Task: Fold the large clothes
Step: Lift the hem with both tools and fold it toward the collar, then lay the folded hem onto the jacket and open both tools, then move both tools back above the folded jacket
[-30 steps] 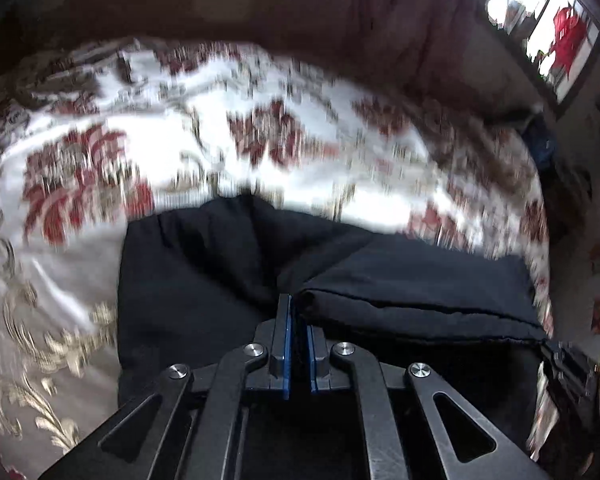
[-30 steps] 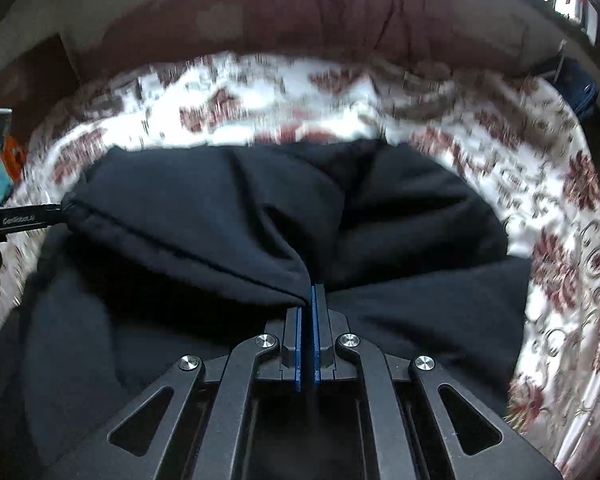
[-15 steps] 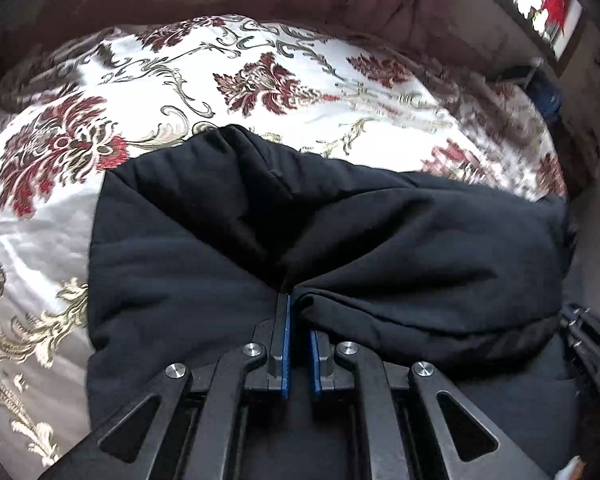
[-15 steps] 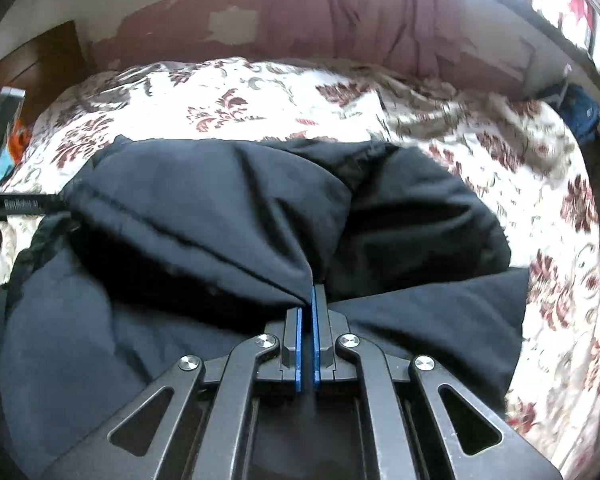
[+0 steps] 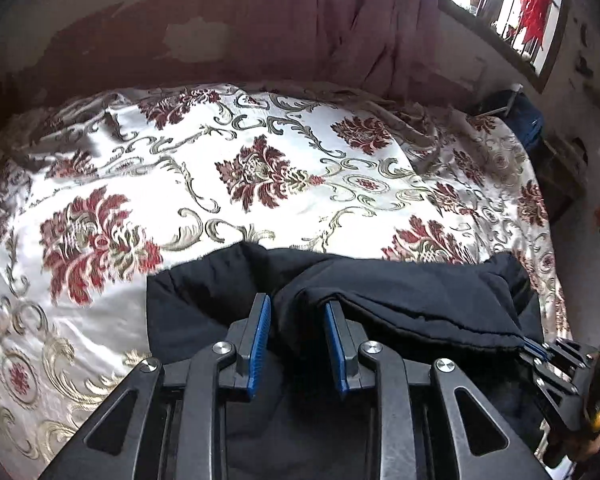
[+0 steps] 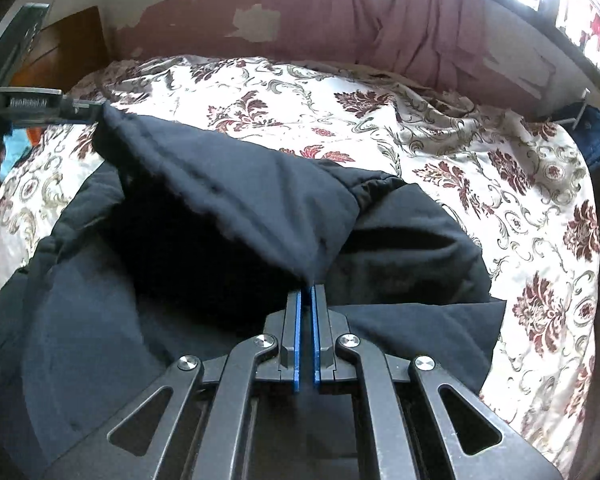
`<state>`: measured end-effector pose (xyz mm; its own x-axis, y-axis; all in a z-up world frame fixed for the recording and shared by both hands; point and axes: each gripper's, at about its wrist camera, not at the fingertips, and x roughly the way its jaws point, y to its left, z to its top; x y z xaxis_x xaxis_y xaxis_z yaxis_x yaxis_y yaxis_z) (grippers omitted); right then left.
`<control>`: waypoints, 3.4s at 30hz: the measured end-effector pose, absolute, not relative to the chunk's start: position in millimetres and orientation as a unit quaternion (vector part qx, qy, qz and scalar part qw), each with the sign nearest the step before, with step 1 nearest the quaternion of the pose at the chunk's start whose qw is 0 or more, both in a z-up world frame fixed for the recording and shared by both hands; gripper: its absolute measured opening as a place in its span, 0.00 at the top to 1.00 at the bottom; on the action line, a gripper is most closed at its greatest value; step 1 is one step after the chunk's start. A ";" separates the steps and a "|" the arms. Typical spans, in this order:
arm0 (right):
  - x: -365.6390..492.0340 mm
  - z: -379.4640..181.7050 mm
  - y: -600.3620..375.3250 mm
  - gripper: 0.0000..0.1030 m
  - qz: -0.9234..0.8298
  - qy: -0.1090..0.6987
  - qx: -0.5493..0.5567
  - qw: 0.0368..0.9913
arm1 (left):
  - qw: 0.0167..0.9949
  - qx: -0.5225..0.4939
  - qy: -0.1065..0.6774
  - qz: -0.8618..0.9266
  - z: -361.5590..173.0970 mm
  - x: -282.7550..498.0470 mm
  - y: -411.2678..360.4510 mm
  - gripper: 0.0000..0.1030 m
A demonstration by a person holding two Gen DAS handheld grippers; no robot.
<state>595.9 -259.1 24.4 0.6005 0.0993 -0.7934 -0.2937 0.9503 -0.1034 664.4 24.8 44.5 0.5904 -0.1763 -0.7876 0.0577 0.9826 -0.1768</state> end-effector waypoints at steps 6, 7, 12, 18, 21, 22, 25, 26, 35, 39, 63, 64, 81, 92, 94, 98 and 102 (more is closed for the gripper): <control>592.2 38.9 -280.9 0.97 0.110 0.444 -0.101 0.884 | 0.879 -0.078 0.463 -0.086 54.4 649.8 39.1 0.75; 593.1 45.6 -285.7 0.97 0.105 0.437 -0.091 0.888 | 0.873 -0.067 0.475 -0.089 52.0 645.2 42.6 0.75; 666.8 89.7 -306.3 0.96 0.077 0.399 0.018 0.914 | 0.882 -0.054 0.463 -0.070 64.4 643.4 62.6 0.75; 760.6 73.5 -276.4 0.96 0.170 0.471 0.124 0.857 | 0.901 -0.082 0.424 -0.035 80.4 738.8 50.8 0.74; 742.9 59.6 -250.1 0.96 0.194 0.489 0.063 0.848 | 0.885 -0.141 0.438 -0.068 73.6 773.4 33.5 0.74; 731.3 53.3 -242.0 0.96 0.196 0.498 0.038 0.844 | 0.877 -0.154 0.446 -0.090 68.4 777.0 26.4 0.74; 702.7 35.1 -234.1 0.96 0.199 0.513 -0.011 0.835 | 0.860 -0.126 0.471 -0.152 46.3 767.8 0.7 0.74; 698.9 30.8 -237.1 0.96 0.202 0.518 -0.012 0.831 | 0.852 -0.106 0.484 -0.171 36.7 760.0 -7.3 0.74; 685.0 -30.8 -248.9 1.00 0.179 0.582 0.004 0.793 | 0.793 -0.031 0.555 -0.249 -26.6 692.3 -32.0 0.74; 690.6 -49.8 -247.5 1.00 0.155 0.594 0.017 0.789 | 0.782 -0.027 0.578 -0.232 -50.6 698.5 -37.0 0.75; 668.1 -70.2 -259.8 1.00 0.107 0.594 0.035 0.796 | 0.787 -0.042 0.600 -0.141 -89.9 696.8 -20.1 0.96; 664.5 -70.3 -261.0 1.00 0.110 0.586 0.036 0.802 | 0.789 -0.030 0.599 -0.132 -93.7 697.0 -24.7 0.96; 588.0 8.5 -303.2 0.61 0.131 0.475 0.092 0.865 | 0.863 -0.048 0.498 -0.073 -18.7 629.6 -38.6 0.88; 538.9 61.4 -313.6 0.12 0.101 0.419 0.032 0.902 | 0.885 -0.075 0.458 -0.051 29.5 589.9 -44.2 0.19; 525.6 71.5 -315.4 0.07 0.098 0.406 0.028 0.908 | 0.883 -0.078 0.461 -0.046 37.8 581.8 -44.4 0.18; 490.3 92.6 -315.5 0.02 0.093 0.370 0.007 0.924 | 0.887 -0.064 0.455 -0.035 54.5 558.0 -46.0 0.08; 453.5 107.6 -313.2 0.02 0.084 0.337 -0.011 0.938 | 0.899 -0.060 0.433 -0.025 71.5 522.2 -45.1 0.00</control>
